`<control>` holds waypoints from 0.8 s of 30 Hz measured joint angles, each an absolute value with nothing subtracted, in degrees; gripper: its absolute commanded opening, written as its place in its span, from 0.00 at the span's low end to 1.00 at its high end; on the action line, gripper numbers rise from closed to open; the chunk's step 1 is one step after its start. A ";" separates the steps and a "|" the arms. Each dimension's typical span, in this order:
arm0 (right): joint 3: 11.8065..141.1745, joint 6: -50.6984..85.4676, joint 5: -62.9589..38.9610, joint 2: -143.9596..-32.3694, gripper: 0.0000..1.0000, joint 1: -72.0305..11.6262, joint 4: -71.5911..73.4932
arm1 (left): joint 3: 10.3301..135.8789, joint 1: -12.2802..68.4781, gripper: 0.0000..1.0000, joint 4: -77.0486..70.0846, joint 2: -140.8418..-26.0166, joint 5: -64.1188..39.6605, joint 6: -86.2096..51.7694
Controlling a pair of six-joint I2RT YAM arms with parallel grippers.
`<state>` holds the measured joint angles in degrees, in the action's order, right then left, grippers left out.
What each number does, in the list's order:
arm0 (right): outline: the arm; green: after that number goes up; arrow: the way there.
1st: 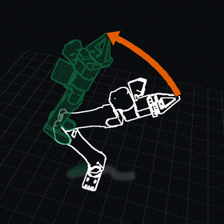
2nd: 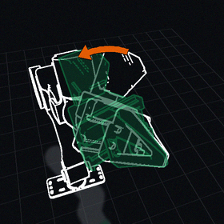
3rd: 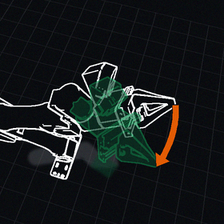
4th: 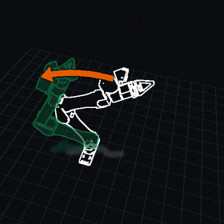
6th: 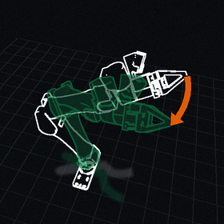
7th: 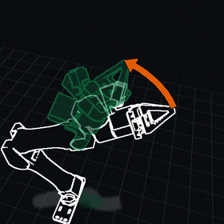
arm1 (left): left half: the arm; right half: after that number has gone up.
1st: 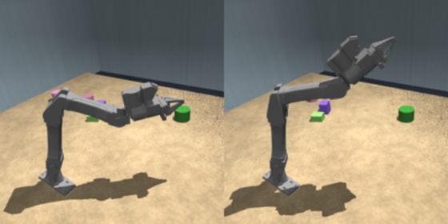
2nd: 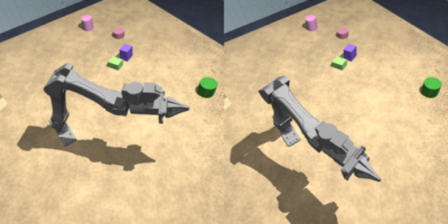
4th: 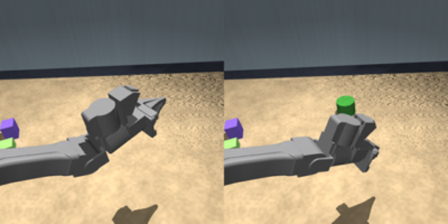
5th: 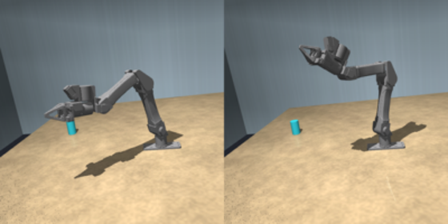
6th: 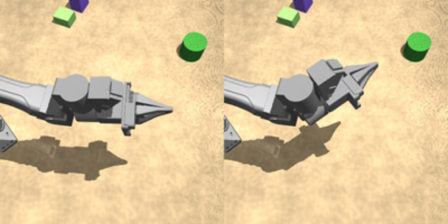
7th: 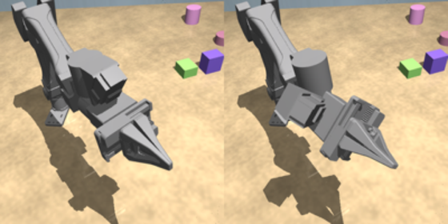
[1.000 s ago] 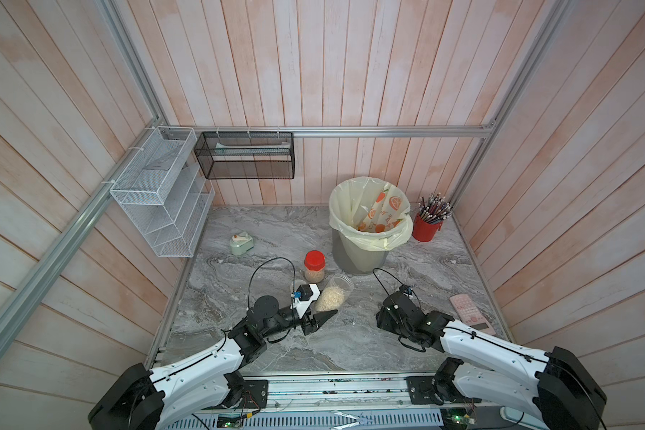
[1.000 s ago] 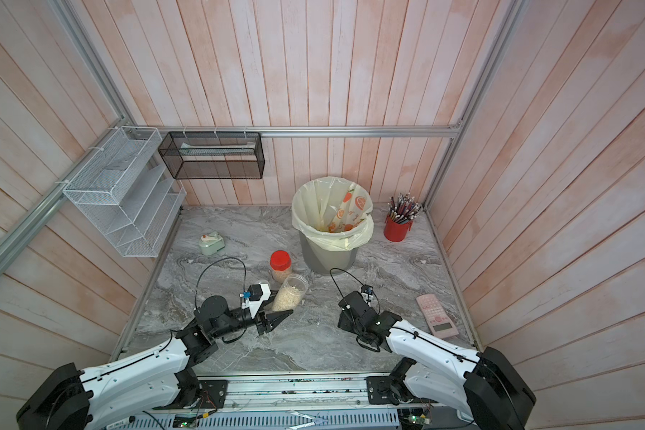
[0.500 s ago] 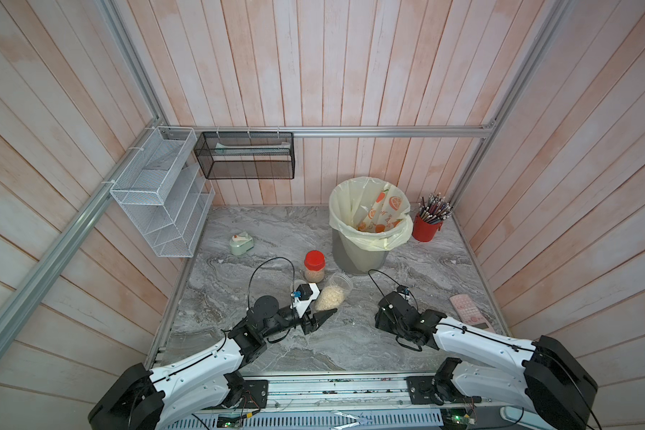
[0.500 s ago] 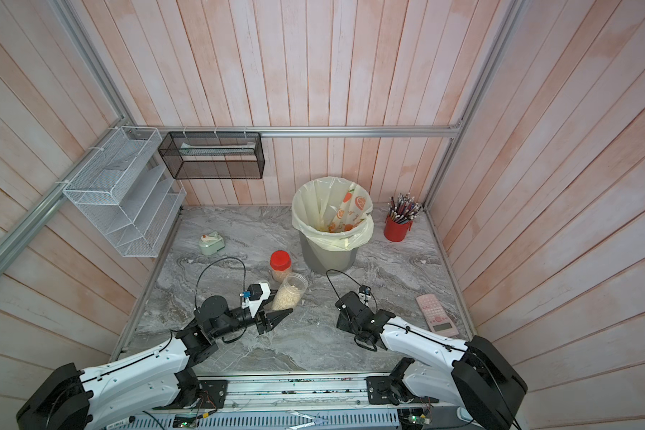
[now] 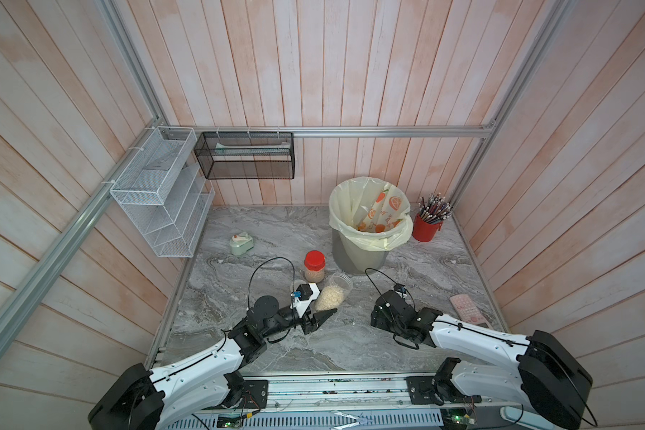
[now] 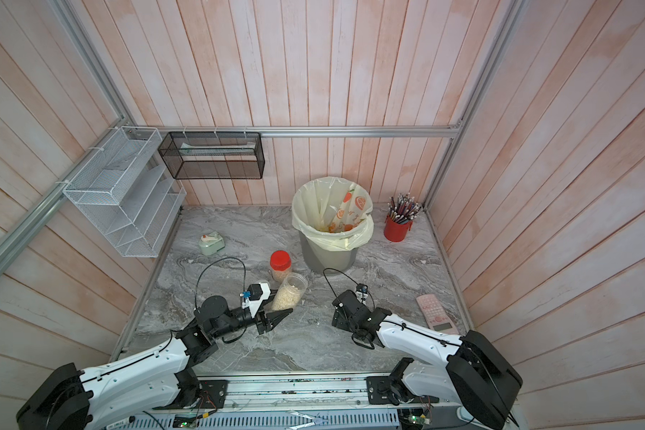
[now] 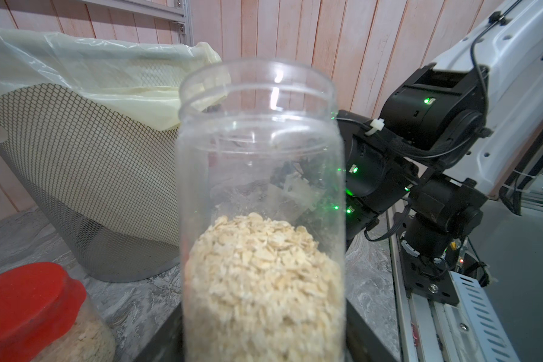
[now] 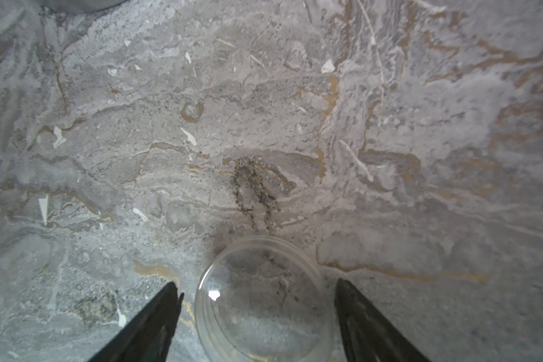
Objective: Empty expired oatmeal from jars
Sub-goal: Place the lid at the center of the board.
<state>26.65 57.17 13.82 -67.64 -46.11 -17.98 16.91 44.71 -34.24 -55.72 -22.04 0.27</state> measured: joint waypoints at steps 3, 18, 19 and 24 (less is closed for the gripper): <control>27.31 57.10 13.85 -67.57 0.96 -46.11 -19.77 | 16.91 44.71 0.00 -34.17 -55.70 -22.02 0.40; 38.17 53.91 16.19 -55.79 0.98 -46.15 -31.40 | 21.78 44.69 0.00 -28.40 -55.40 -22.00 2.13; 38.79 53.34 15.97 -55.11 0.98 -46.15 -31.64 | 22.61 44.56 0.01 -27.81 -55.40 -22.02 2.37; 40.36 48.73 11.70 -51.03 0.98 -46.15 -30.63 | 26.59 42.48 0.01 -25.30 -55.99 -22.02 3.49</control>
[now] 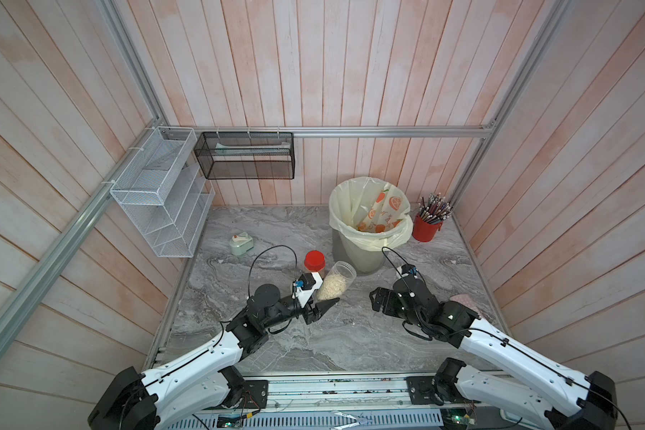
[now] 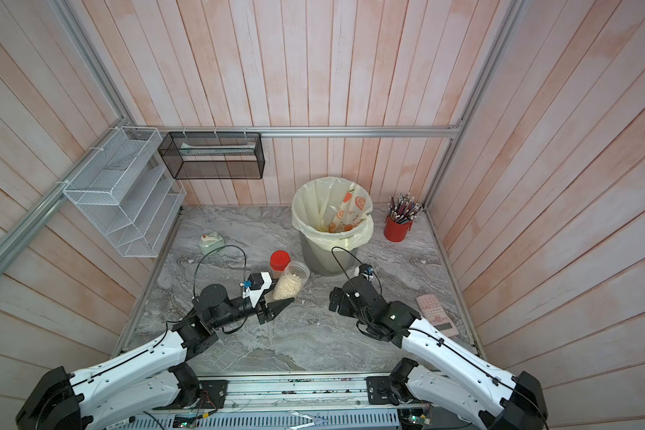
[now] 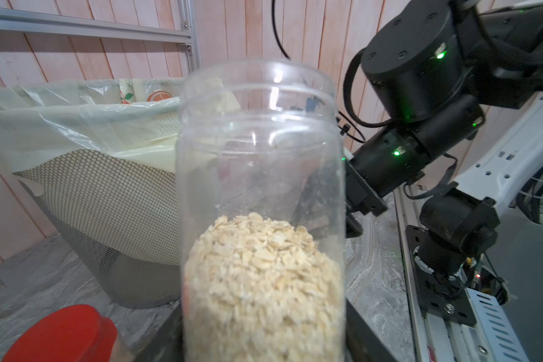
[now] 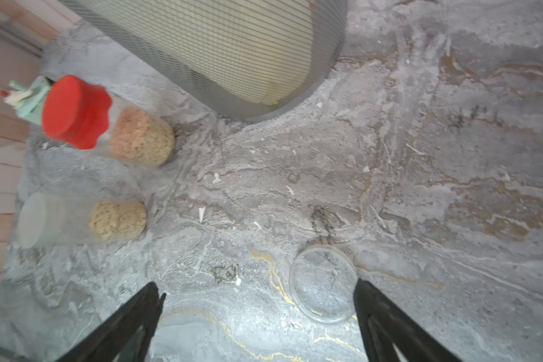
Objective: Empty expired oatmeal from jars
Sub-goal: Place the lid at the center of the board, then pour the expired oatmeal into the trash bin.
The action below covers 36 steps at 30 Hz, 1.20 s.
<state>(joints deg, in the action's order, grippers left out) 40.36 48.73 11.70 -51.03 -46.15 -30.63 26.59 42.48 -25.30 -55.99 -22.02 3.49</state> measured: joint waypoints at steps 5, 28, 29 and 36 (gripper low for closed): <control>42.59 44.34 6.37 -47.62 0.98 -46.15 -27.44 | 29.85 40.18 0.01 -22.61 -57.12 -22.06 4.89; 52.07 40.29 -15.62 -48.90 0.98 -27.27 -6.85 | 56.03 32.21 0.01 -13.72 -72.64 -29.91 12.10; 52.60 40.23 -16.69 -49.89 0.98 -26.87 -6.07 | 57.21 31.86 0.01 -13.45 -73.52 -30.30 12.34; 58.28 37.63 -20.08 -56.51 0.97 -26.52 -1.78 | 64.95 30.28 0.01 -10.79 -79.83 -33.15 14.41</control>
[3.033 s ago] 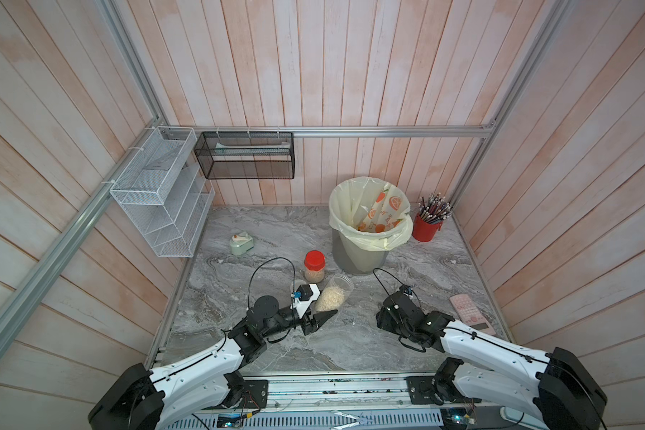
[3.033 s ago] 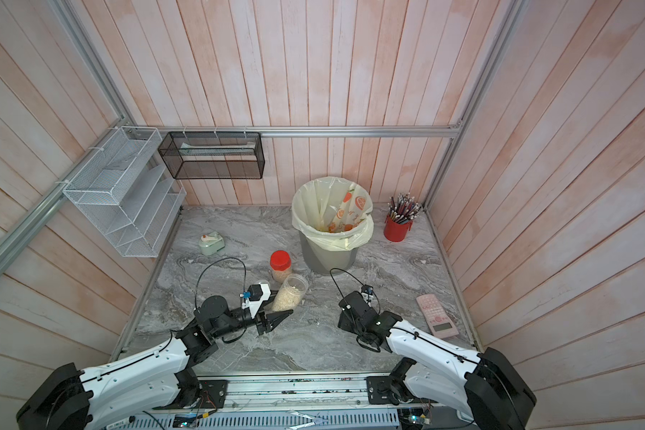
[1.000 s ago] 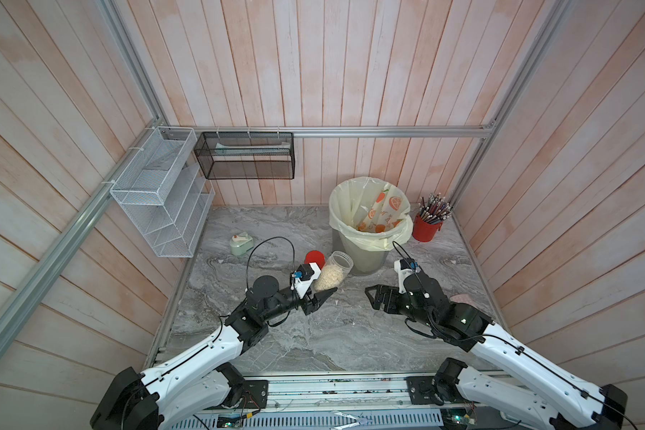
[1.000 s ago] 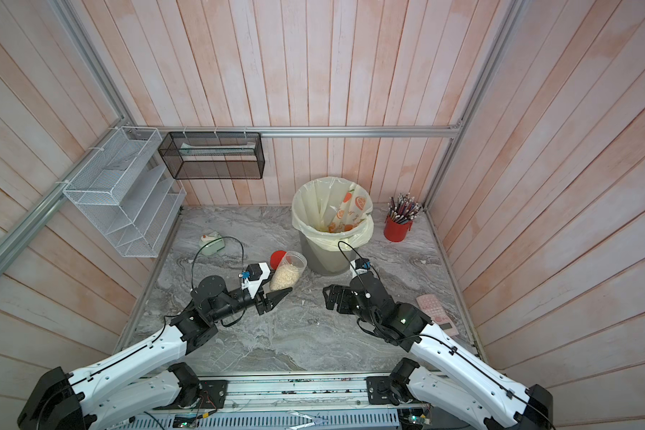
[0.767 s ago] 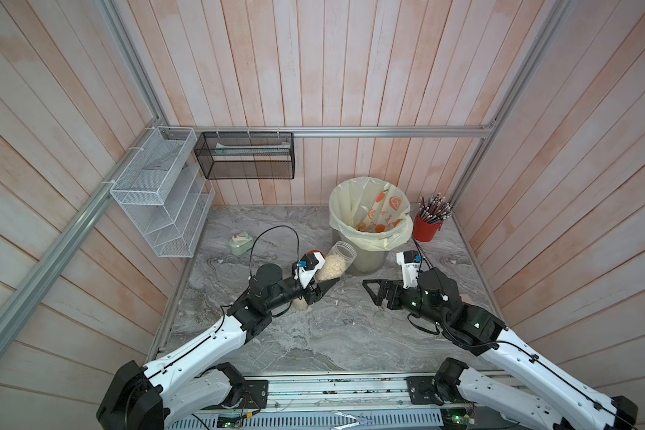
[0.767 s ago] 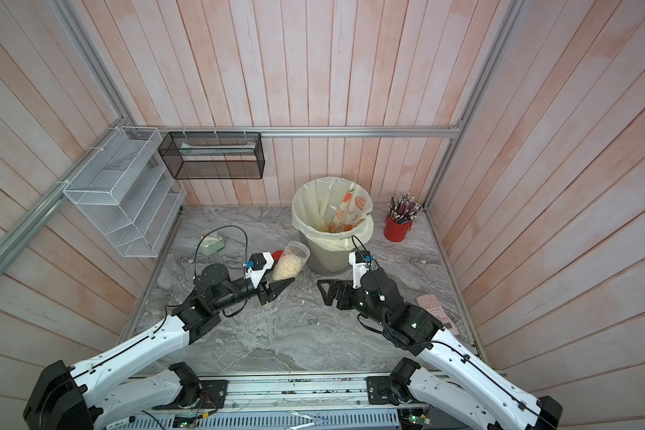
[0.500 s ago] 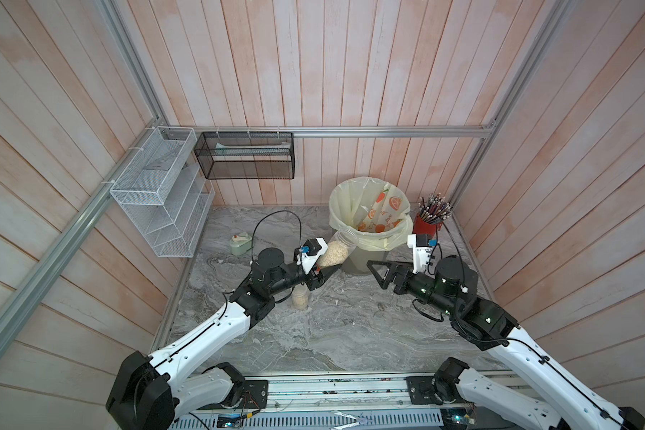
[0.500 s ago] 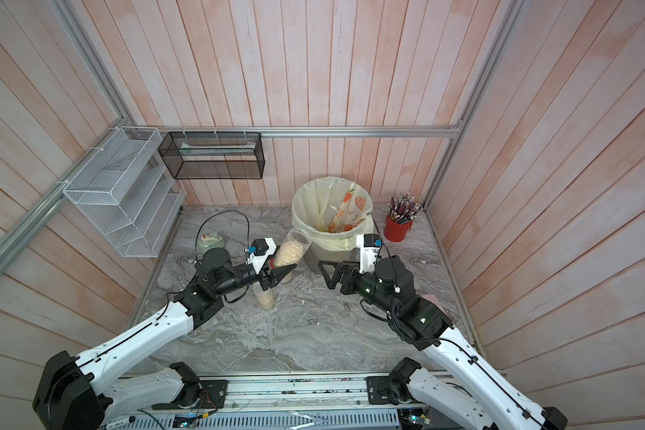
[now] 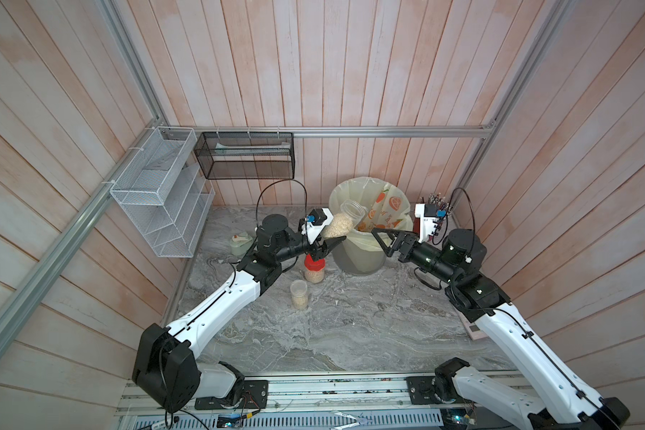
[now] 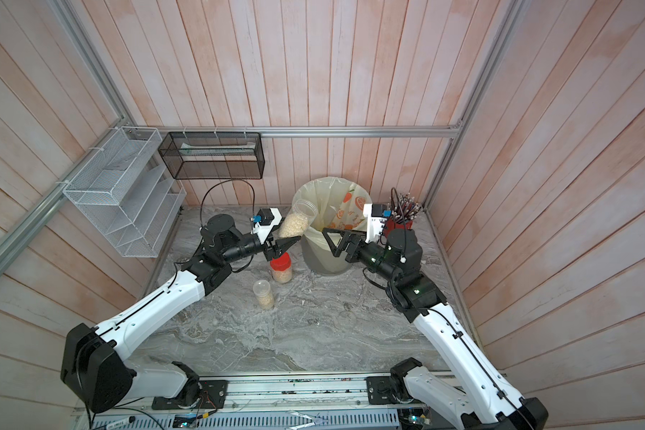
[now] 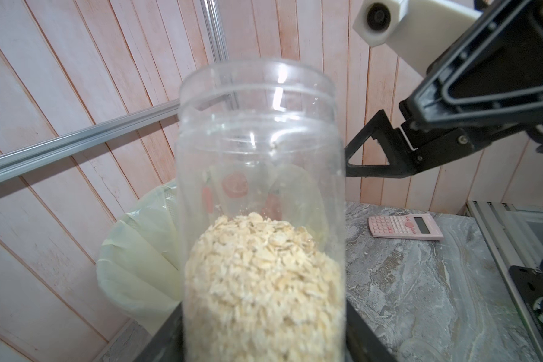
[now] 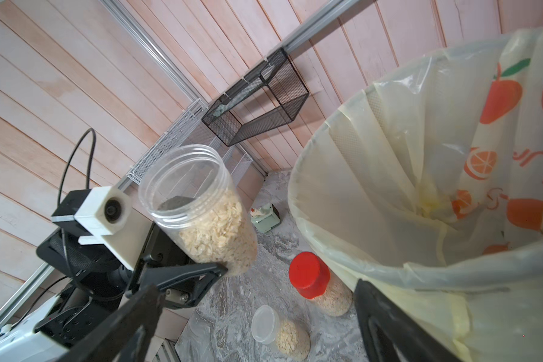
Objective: Empty expired oatmeal from jars
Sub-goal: Pour the expired oatmeal into the trash bin.
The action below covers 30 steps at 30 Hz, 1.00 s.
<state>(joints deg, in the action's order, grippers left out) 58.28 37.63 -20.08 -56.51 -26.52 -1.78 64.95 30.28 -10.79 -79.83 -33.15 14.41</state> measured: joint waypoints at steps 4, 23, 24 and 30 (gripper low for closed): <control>59.99 35.68 -20.53 -60.36 0.96 -26.41 1.26 | 69.25 29.71 0.01 -9.04 -83.53 -34.76 15.42; 69.38 32.34 -19.44 -78.24 0.91 -26.41 13.98 | 85.80 26.87 0.01 -2.17 -96.75 -39.27 18.76; 70.11 32.34 -19.38 -79.18 0.90 -26.41 14.59 | 86.52 26.74 0.01 -2.00 -97.23 -39.48 18.90; 74.19 32.38 -19.40 -84.71 0.88 -26.33 16.80 | 90.37 26.35 0.01 -0.51 -99.98 -40.25 19.27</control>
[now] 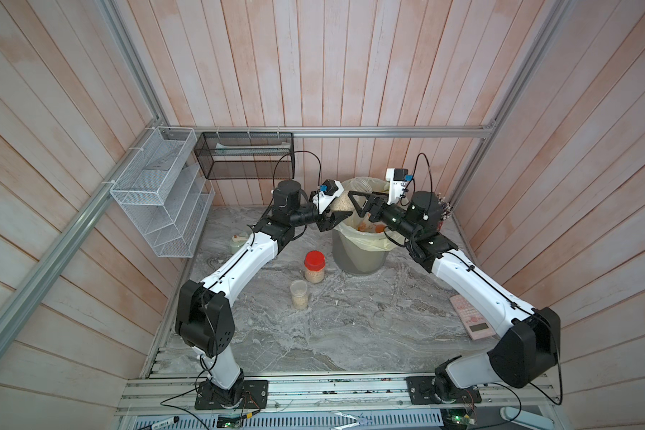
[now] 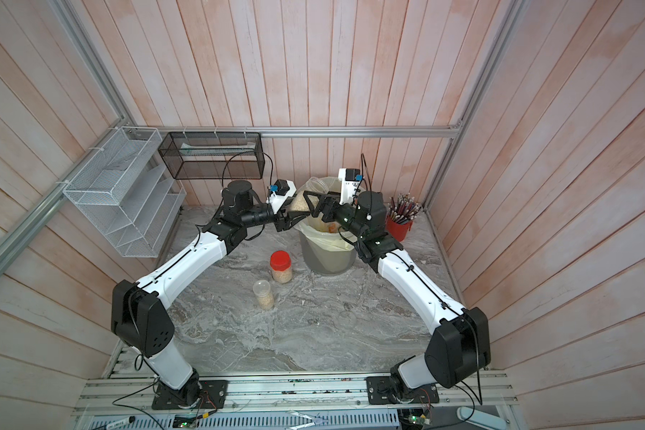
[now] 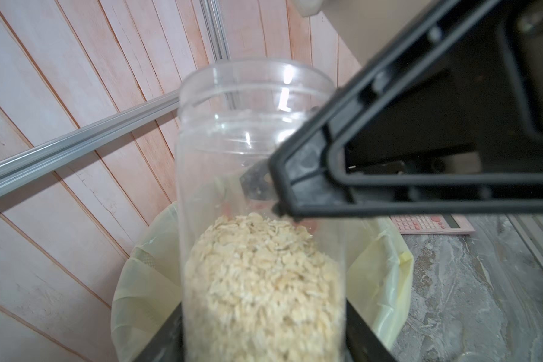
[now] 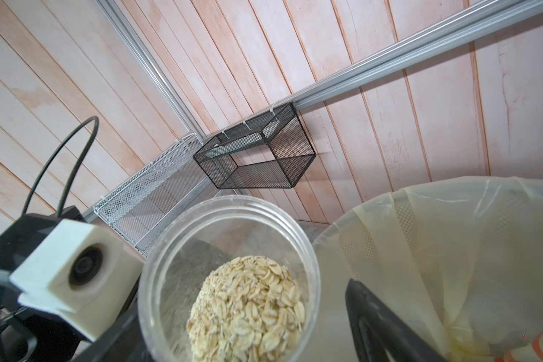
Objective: Empty expired oatmeal from jars
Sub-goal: Pour the expired oatmeal into the trash bin.
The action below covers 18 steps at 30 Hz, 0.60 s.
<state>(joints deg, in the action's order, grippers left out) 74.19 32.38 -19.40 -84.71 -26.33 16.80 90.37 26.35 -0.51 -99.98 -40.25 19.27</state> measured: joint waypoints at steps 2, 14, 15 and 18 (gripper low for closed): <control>75.07 32.69 -19.46 -86.17 0.87 -26.30 17.56 | 91.15 26.30 0.01 0.19 -100.62 -40.29 19.33; 76.38 34.54 -20.14 -90.63 0.76 -25.69 21.56 | 93.51 26.26 0.01 1.02 -103.83 -40.45 19.53; 76.66 34.63 -20.34 -91.00 0.75 -25.61 21.78 | 93.78 26.26 0.01 1.15 -104.05 -40.47 19.53; 77.32 35.07 -20.99 -92.01 0.68 -25.41 22.59 | 94.83 26.26 0.01 2.07 -104.71 -40.45 19.57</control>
